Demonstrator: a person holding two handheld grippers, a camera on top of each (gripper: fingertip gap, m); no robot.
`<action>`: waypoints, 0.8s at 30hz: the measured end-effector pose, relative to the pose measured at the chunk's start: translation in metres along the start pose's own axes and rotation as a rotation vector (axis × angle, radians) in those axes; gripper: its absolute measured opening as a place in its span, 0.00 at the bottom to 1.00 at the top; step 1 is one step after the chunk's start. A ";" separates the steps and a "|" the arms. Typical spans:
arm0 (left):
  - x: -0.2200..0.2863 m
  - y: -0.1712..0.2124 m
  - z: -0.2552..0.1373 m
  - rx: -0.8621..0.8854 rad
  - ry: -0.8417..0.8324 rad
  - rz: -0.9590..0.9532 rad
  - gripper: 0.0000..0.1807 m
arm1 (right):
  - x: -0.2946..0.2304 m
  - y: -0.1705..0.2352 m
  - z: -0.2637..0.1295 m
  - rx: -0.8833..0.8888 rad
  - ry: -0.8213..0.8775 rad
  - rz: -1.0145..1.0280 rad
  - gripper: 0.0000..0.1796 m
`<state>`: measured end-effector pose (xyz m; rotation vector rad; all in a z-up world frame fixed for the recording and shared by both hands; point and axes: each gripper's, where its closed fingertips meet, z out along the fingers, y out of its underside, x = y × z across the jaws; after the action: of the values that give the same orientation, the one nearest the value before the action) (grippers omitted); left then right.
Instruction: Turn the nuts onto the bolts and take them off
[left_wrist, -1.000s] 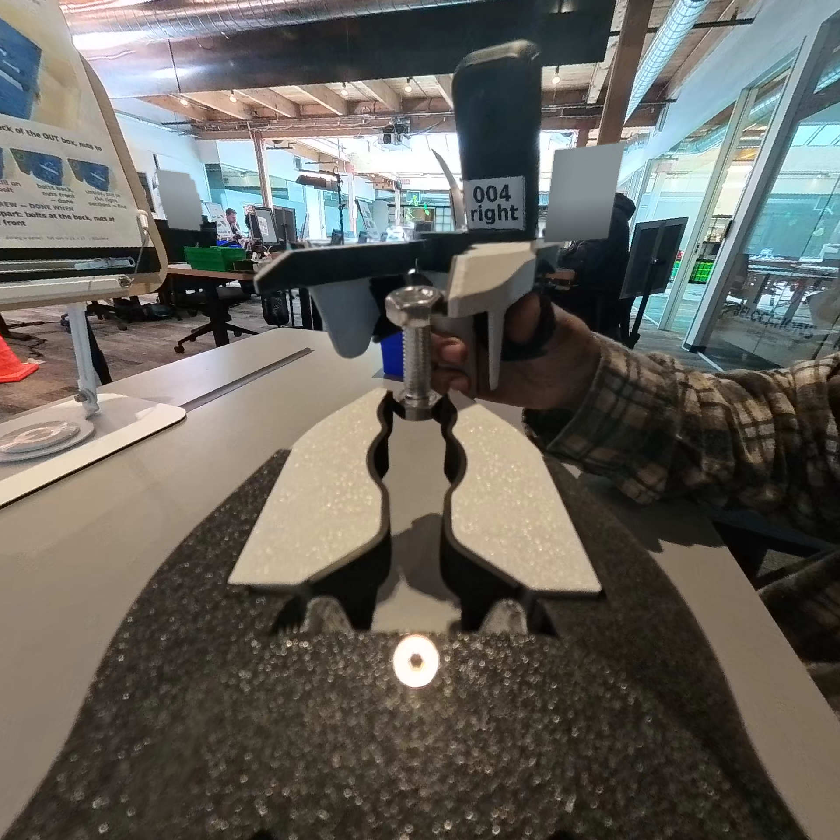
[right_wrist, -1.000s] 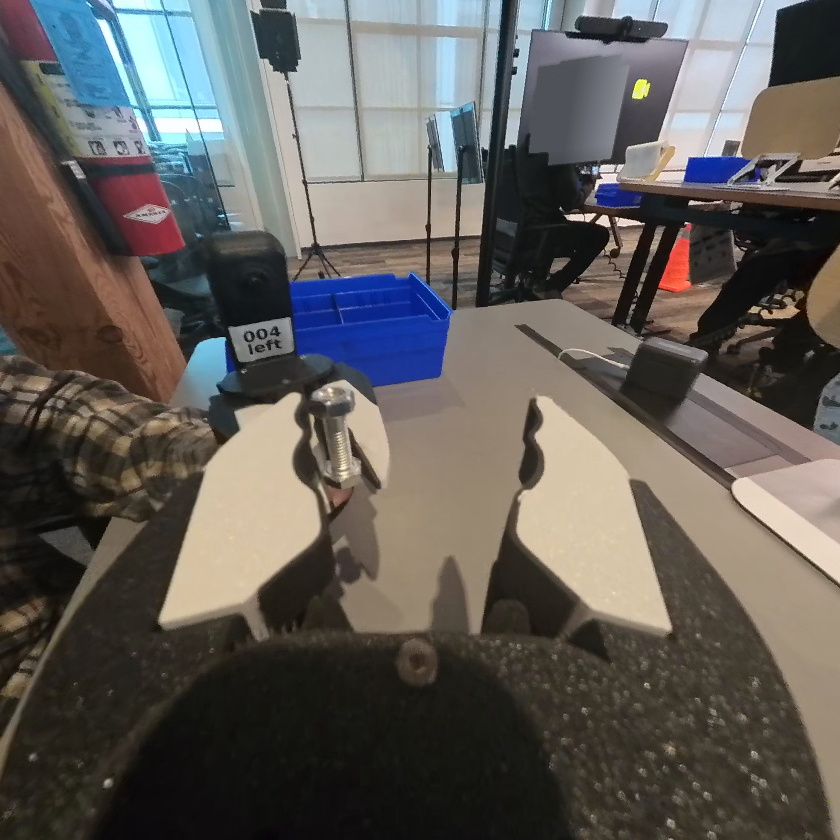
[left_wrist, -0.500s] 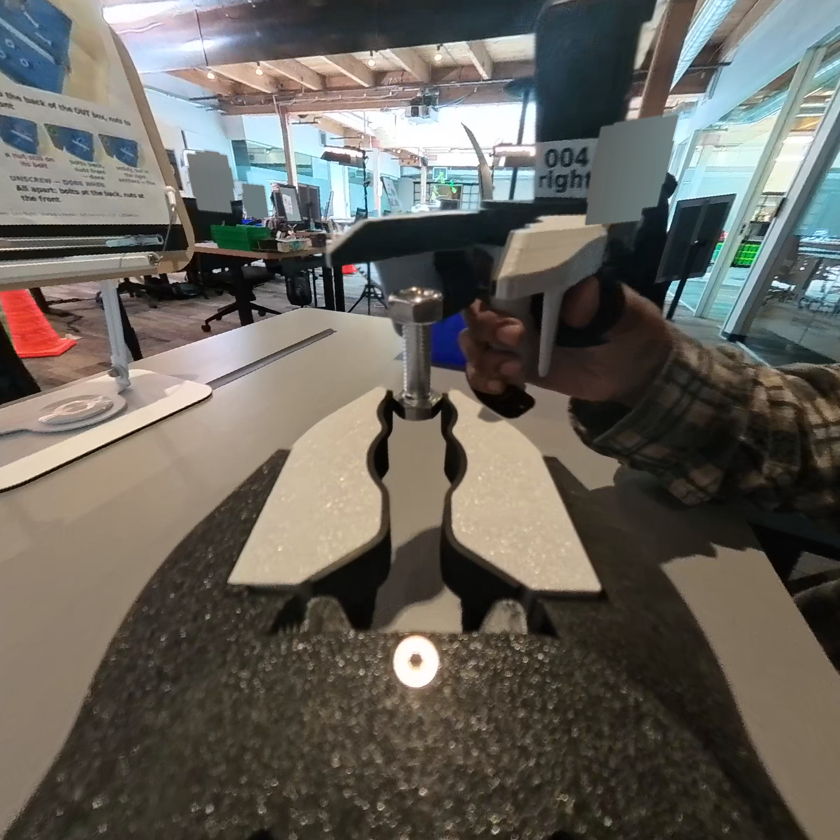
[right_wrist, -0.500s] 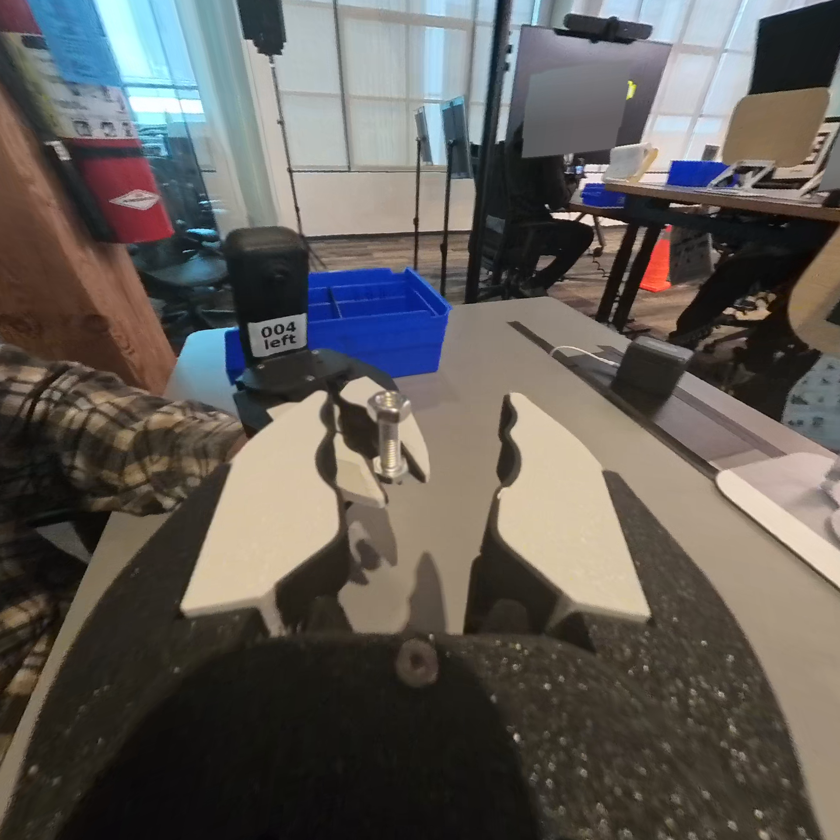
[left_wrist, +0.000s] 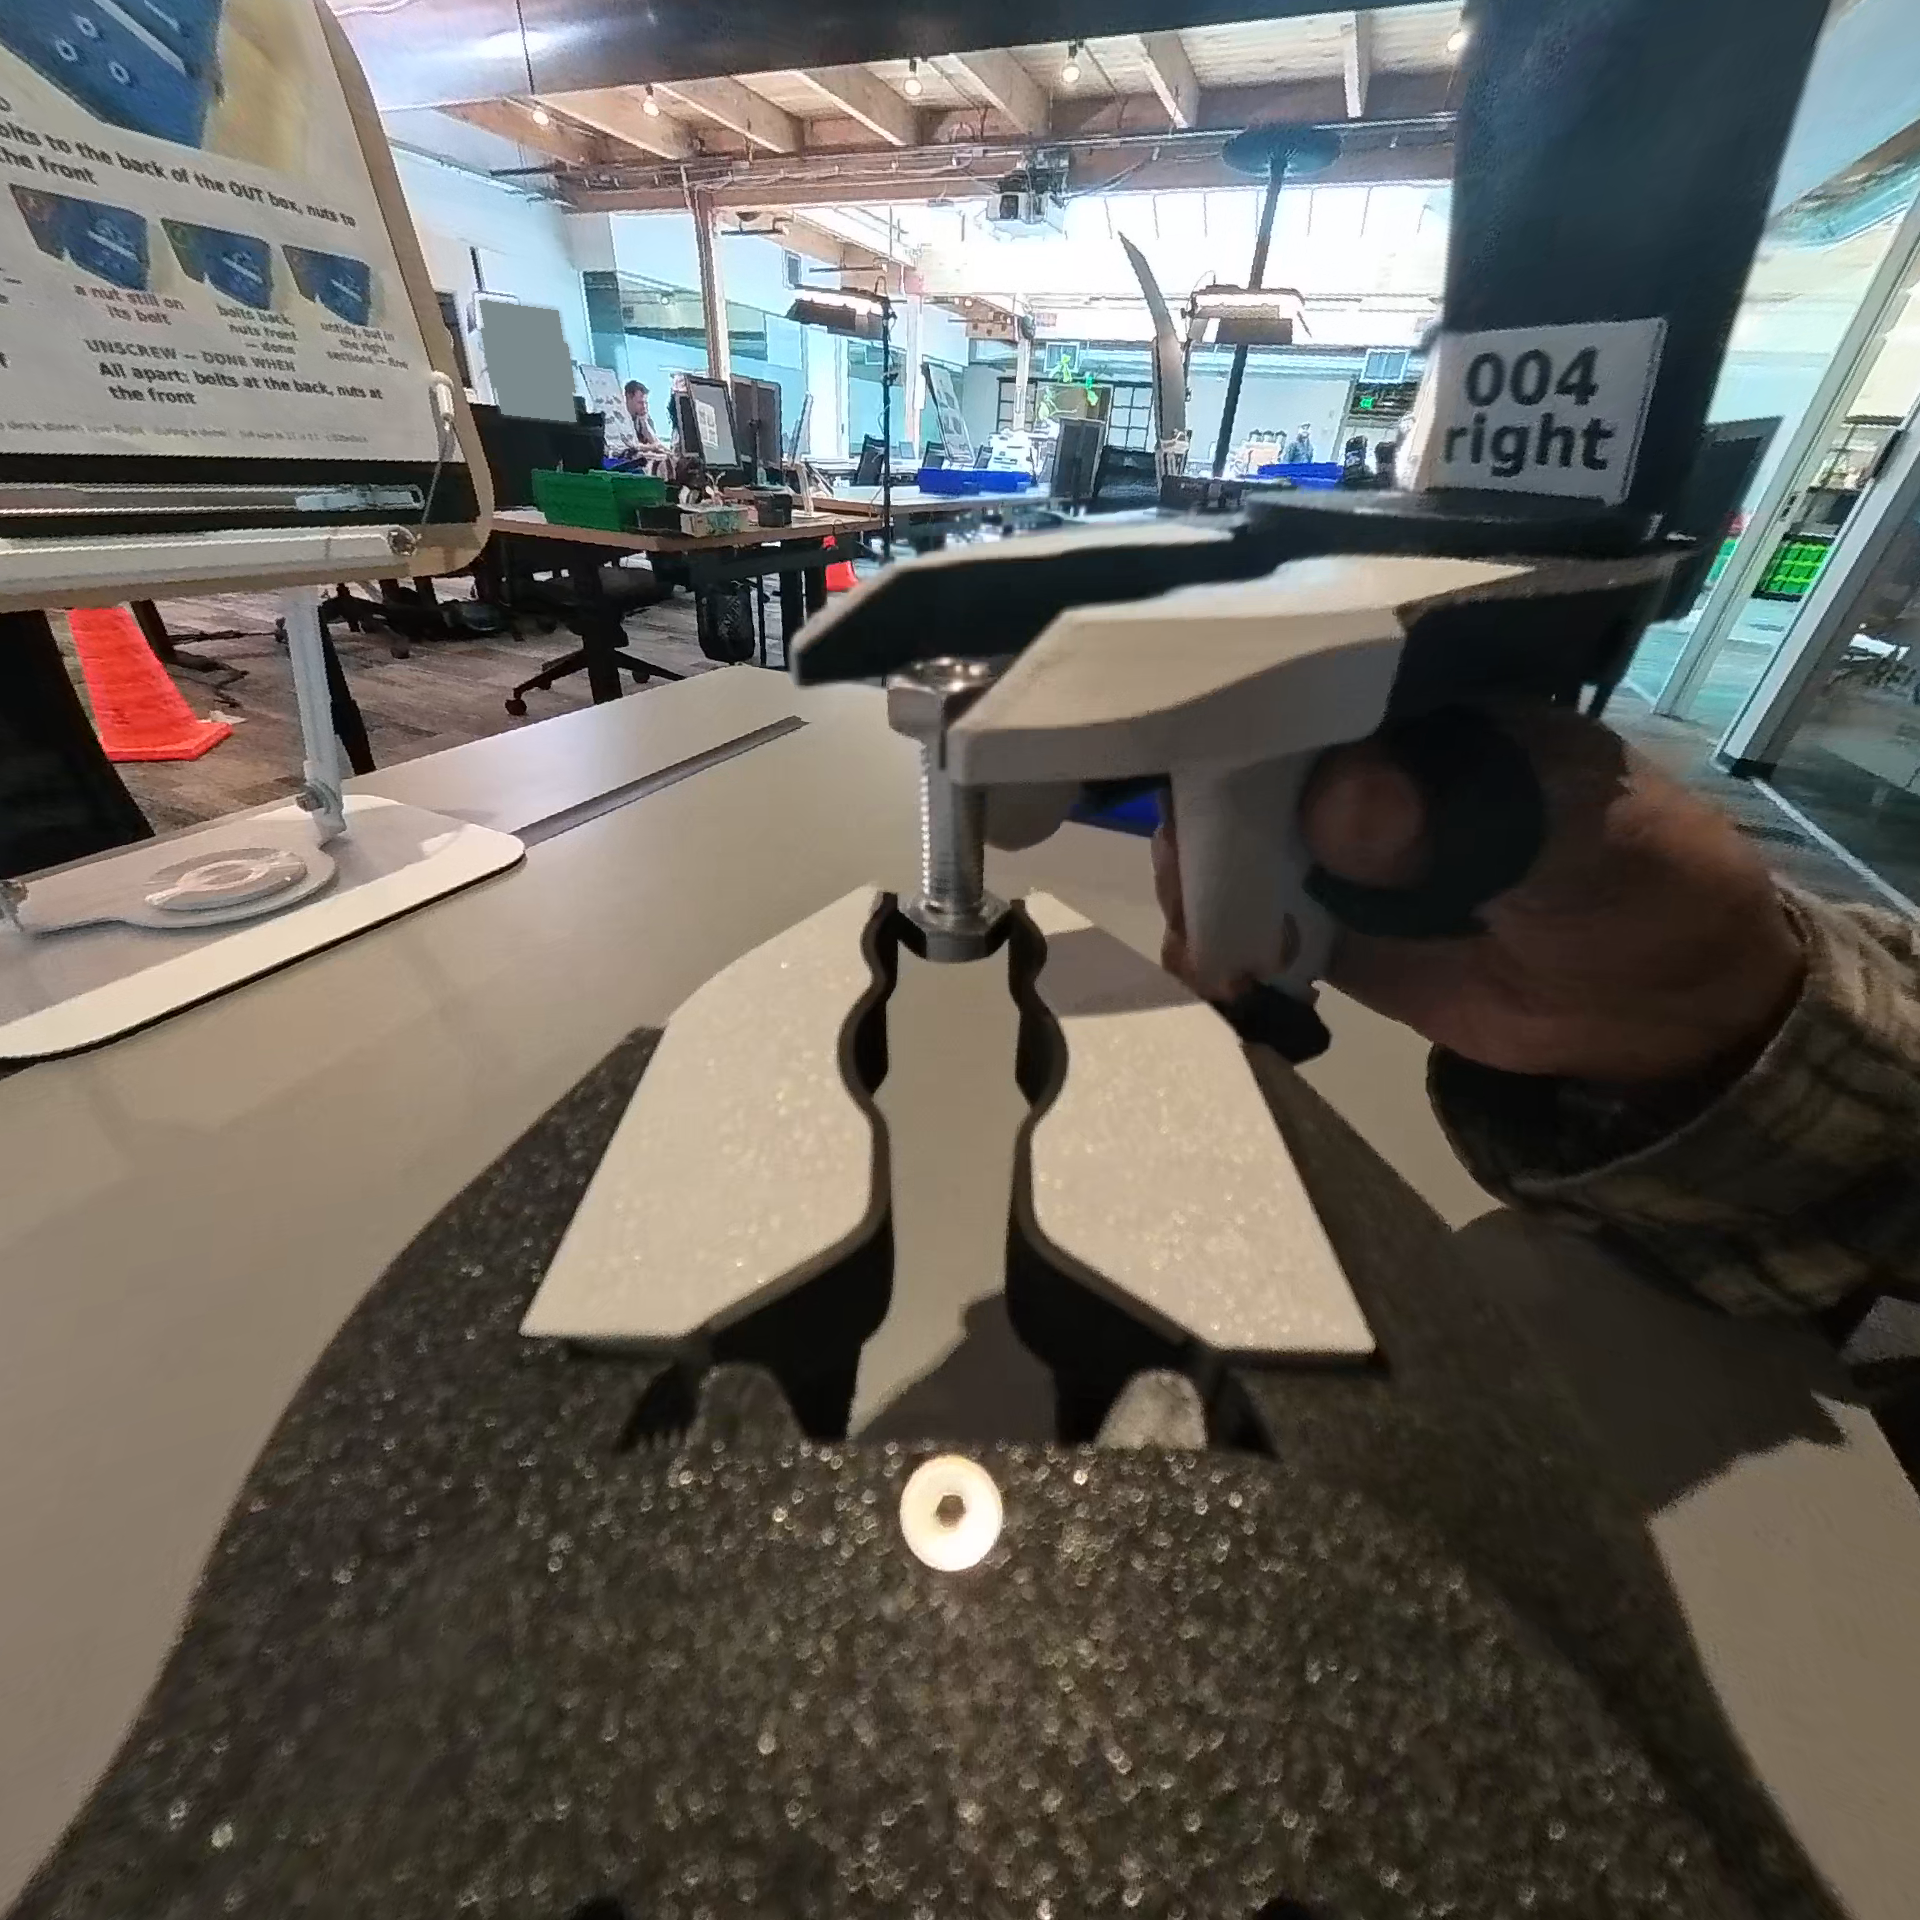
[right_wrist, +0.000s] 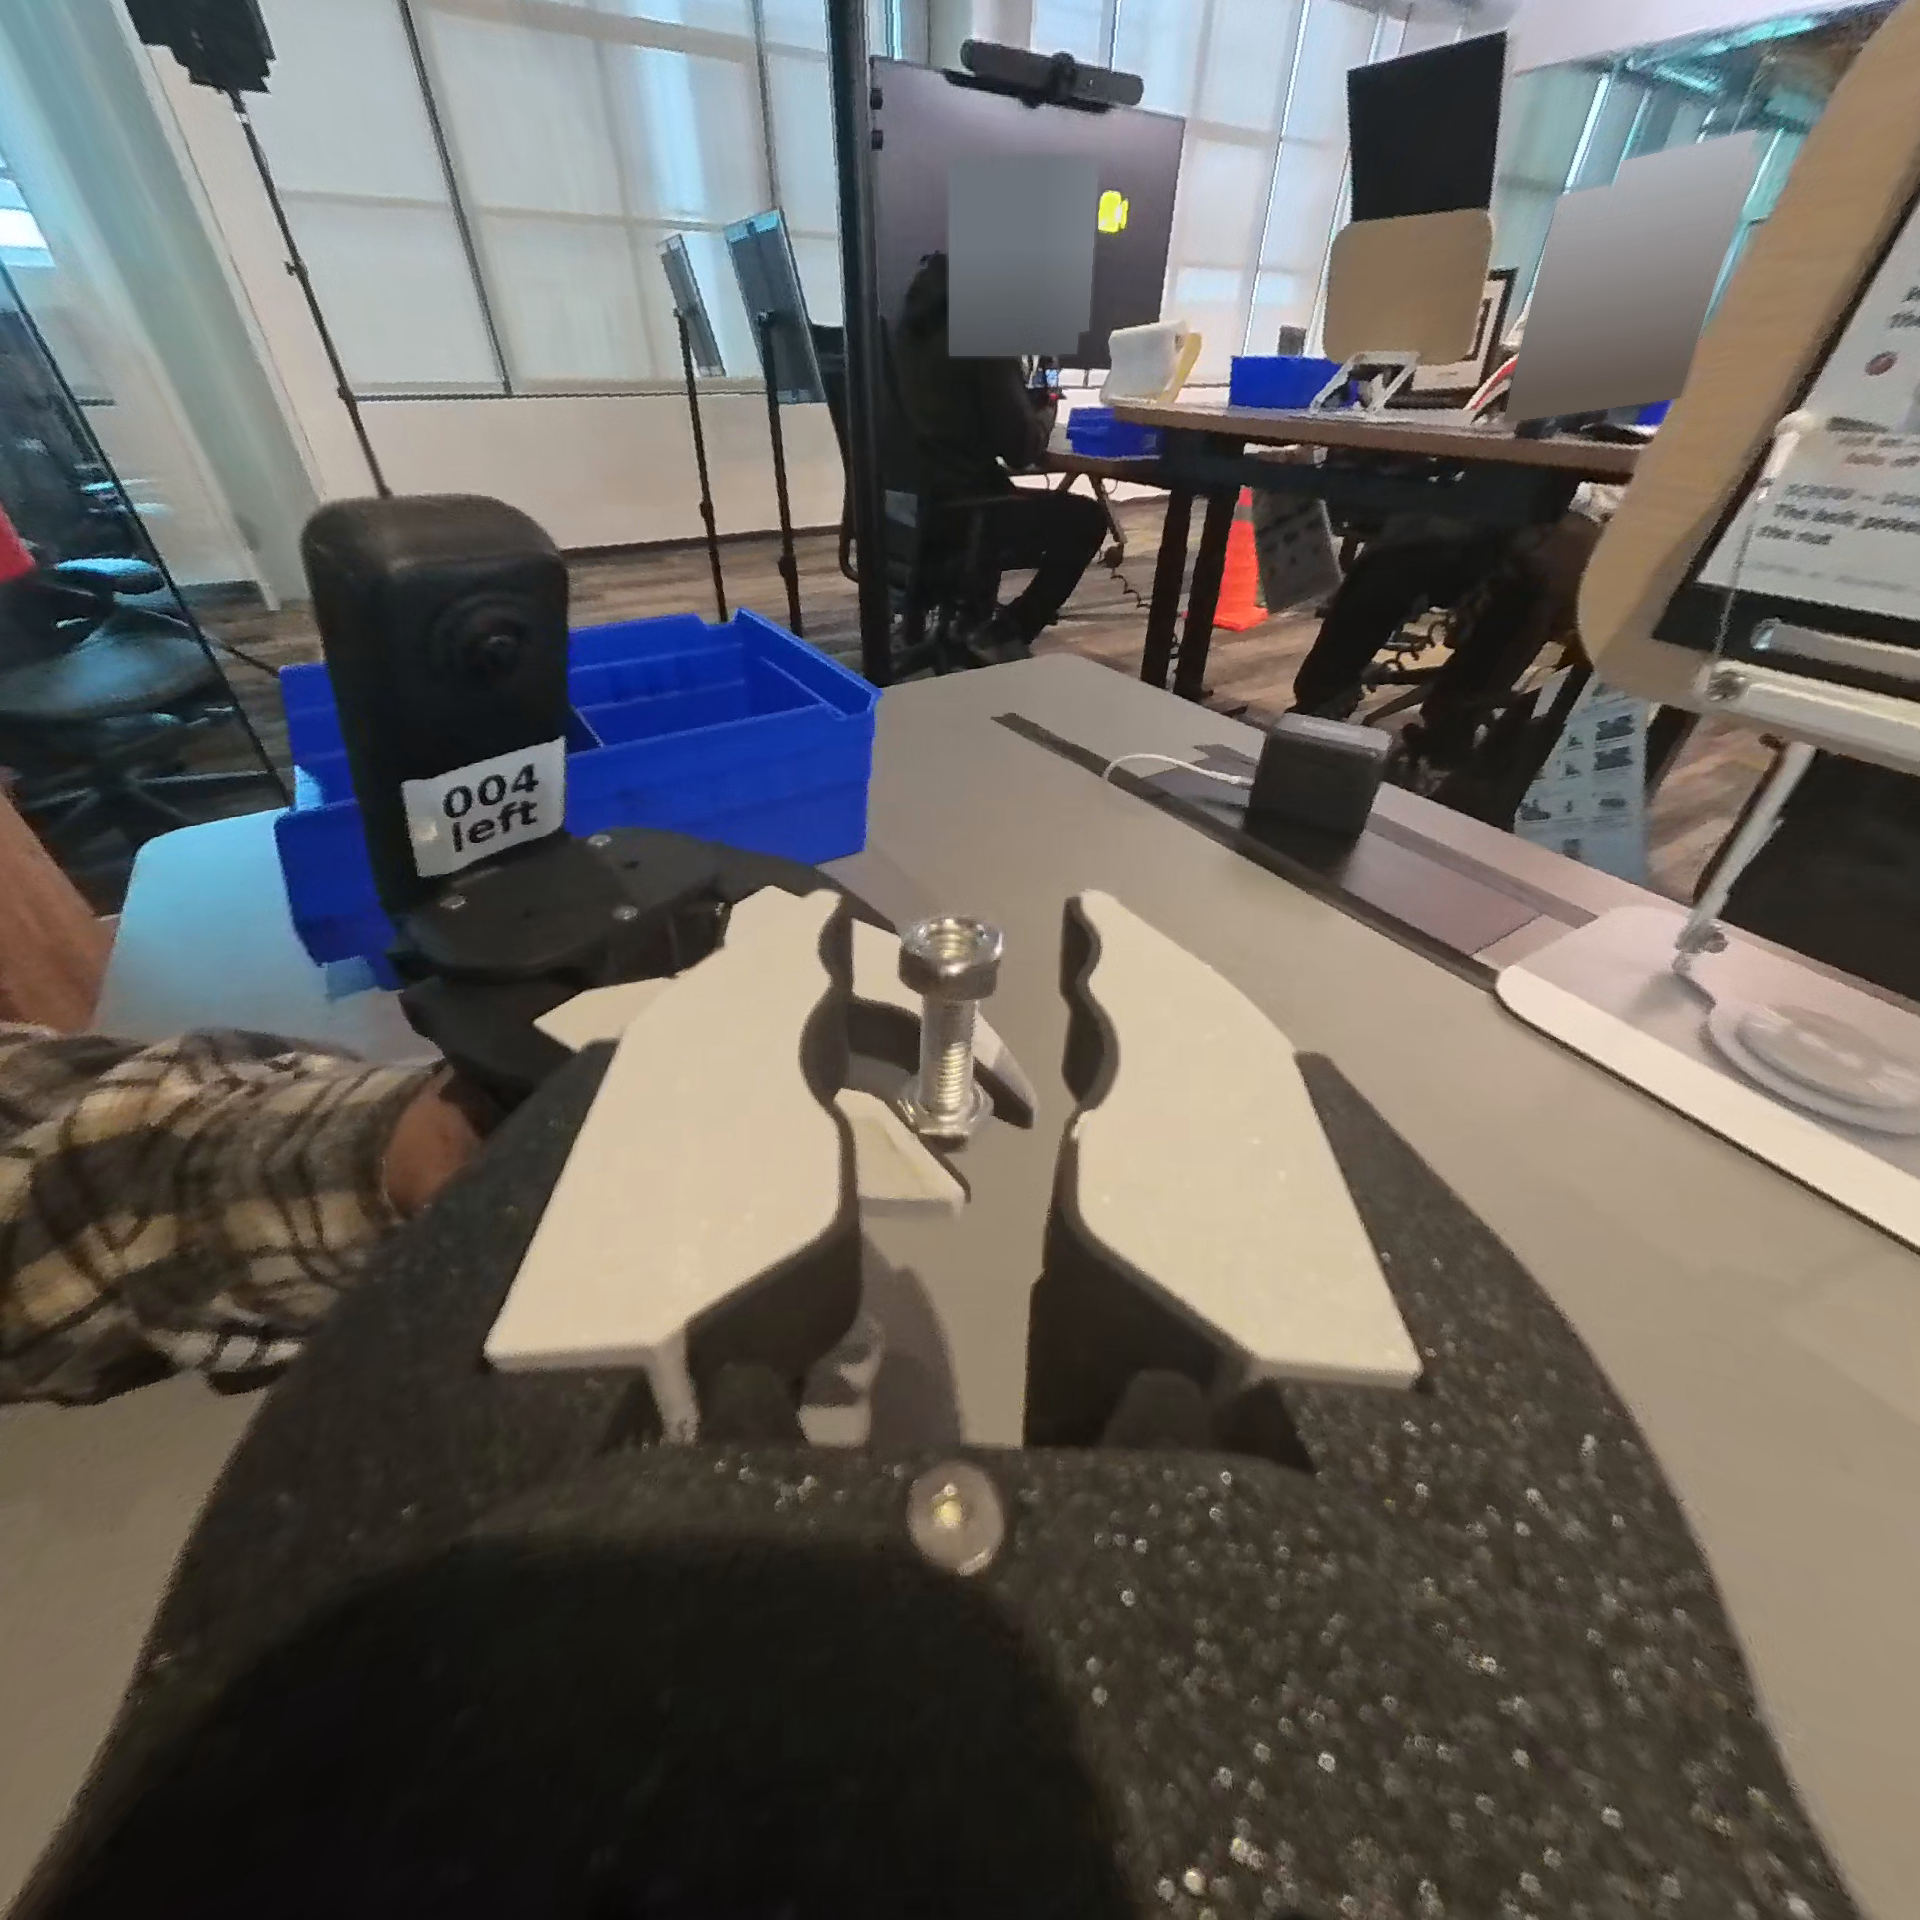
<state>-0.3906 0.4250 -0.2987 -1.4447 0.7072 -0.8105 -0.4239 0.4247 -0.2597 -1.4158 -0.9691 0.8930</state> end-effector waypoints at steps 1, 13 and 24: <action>0.000 0.000 0.000 0.000 0.001 0.001 0.11 | -0.002 0.001 0.001 -0.003 -0.009 -0.002 0.18; 0.012 -0.004 -0.001 0.023 0.077 0.025 0.11 | -0.017 -0.002 -0.007 0.046 -0.343 -0.047 0.10; 0.026 0.002 0.003 0.013 0.143 0.075 0.11 | -0.032 0.002 -0.025 0.164 -0.790 -0.008 0.10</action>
<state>-0.3739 0.4052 -0.2988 -1.3503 0.8578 -0.8646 -0.4125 0.3860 -0.2605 -0.9081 -1.4322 1.5385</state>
